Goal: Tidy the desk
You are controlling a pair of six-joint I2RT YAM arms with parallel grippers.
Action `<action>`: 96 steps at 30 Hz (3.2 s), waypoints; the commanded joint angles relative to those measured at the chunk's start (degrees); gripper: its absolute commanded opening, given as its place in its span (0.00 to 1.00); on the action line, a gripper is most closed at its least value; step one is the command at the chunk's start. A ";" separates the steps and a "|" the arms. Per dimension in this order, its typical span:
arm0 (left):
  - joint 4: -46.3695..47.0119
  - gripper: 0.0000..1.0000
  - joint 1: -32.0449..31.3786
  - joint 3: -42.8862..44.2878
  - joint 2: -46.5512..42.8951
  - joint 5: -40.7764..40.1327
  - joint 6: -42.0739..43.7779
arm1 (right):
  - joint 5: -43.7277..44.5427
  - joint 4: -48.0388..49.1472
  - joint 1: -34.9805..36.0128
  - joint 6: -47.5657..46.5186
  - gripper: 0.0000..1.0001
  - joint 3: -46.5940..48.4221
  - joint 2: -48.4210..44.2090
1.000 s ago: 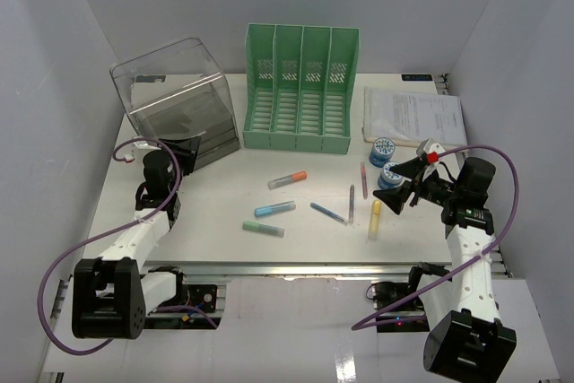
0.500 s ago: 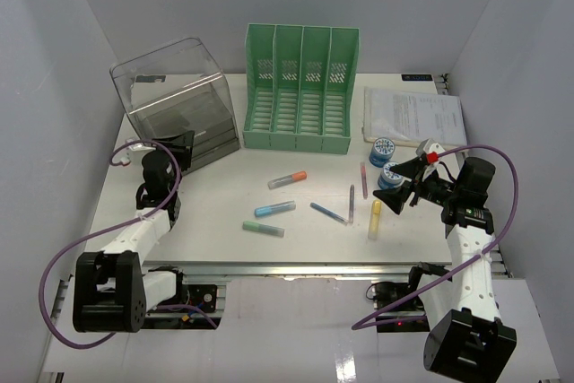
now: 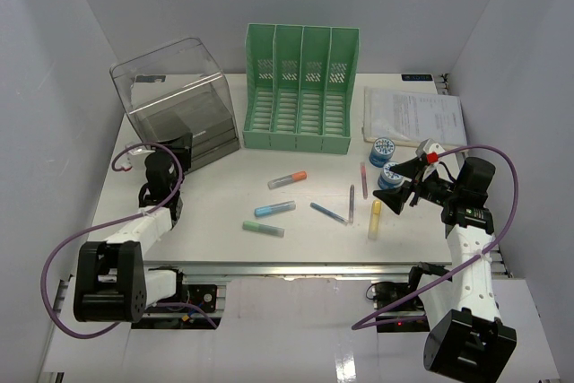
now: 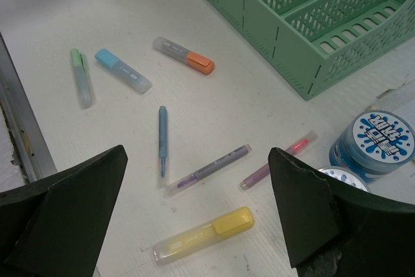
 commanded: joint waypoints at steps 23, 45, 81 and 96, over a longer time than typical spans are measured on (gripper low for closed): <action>1.82 0.00 0.69 -4.80 -10.95 7.93 0.07 | -4.26 6.58 1.65 6.86 0.98 -0.60 1.85; -4.21 0.00 0.78 -3.66 -21.06 14.03 -2.81 | 4.10 50.44 45.52 53.96 0.90 49.17 58.34; -7.64 0.00 0.78 -0.43 -23.87 18.27 -2.44 | 16.17 67.70 53.57 74.49 0.90 66.04 78.38; -14.90 0.68 0.76 2.66 -25.57 18.89 0.45 | 14.51 77.29 55.41 81.66 0.59 61.14 74.70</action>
